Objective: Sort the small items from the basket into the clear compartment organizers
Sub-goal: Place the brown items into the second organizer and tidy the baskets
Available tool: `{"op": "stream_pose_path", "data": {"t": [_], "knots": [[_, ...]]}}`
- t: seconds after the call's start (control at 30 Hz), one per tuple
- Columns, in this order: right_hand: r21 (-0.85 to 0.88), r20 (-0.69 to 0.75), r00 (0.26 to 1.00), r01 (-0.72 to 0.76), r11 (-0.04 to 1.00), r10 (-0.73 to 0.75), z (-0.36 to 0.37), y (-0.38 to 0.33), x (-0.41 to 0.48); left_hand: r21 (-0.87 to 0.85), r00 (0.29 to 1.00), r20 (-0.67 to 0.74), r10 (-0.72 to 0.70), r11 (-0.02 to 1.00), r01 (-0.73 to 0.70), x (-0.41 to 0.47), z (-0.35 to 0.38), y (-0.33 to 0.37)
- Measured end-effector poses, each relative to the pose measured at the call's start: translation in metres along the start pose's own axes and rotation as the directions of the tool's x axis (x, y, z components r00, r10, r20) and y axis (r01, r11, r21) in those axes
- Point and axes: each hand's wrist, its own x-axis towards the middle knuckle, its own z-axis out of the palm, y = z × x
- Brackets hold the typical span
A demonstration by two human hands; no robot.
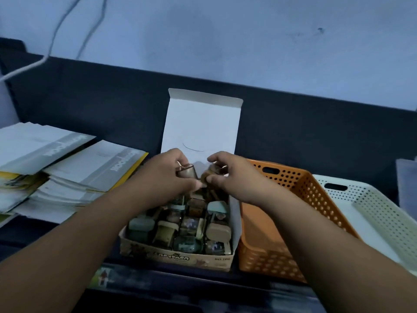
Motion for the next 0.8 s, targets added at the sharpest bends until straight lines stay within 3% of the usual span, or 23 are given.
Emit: {"op": "stream_pose_path", "data": {"t": [0.13,0.27,0.4,0.5,0.63,0.8], "knots": [[0.129,-0.140,0.989,-0.026,0.991,0.044,-0.034,0.011,-0.045,-0.196,0.999,-0.030,0.037,0.980,-0.042,-0.011,0.018,0.039],[0.192,-0.234,0.968,-0.043,0.980,0.089,-0.069,0.033,-0.110,-0.397,0.996,0.073,0.048,0.918,-0.015,-0.030,0.060,0.088],[0.394,-0.251,0.940,-0.117,0.911,0.230,-0.099,0.073,-0.192,-0.493,0.984,0.159,0.080,0.870,0.009,-0.056,0.119,0.143],[0.499,-0.260,0.902,-0.180,0.848,0.344,-0.125,0.109,-0.263,-0.590,0.961,0.272,0.059,0.799,0.118,-0.083,0.175,0.195],[0.682,-0.250,0.822,-0.226,0.695,0.512,-0.155,0.157,-0.354,-0.691,0.900,0.433,0.048,0.660,0.297,-0.123,0.255,0.263],[0.888,-0.219,0.735,-0.122,0.444,0.641,-0.191,0.208,-0.454,-0.667,0.736,0.653,0.180,0.596,0.447,-0.162,0.343,0.329]]}}
